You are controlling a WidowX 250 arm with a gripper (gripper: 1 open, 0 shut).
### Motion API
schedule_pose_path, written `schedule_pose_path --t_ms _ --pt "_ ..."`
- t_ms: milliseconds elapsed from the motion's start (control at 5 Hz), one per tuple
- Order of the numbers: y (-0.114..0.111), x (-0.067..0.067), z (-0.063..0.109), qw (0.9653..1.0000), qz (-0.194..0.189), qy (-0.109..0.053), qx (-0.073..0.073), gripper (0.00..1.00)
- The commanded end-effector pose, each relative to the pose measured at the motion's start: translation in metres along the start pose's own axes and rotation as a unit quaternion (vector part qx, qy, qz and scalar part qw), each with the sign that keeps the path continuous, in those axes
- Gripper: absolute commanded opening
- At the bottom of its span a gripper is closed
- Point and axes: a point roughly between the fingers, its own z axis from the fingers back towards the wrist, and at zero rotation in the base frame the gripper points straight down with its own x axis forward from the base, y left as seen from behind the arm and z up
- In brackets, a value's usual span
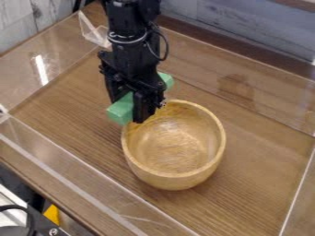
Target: Remove the green block from inside the brown bowl and put it on the table
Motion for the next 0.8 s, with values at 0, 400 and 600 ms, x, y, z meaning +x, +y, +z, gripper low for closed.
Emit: schedule_pose_path --t_ms 0,400,600 --pt "0.010 0.008 0.013 0.9996 0.005 -0.027 0.011 0.00" --pt "0.002 0.000 0.024 0.9990 -0.030 -0.028 0.017 0.00" --pt "-0.013 -0.005 0.029 0.9970 -0.069 -0.029 0.019 0.00"
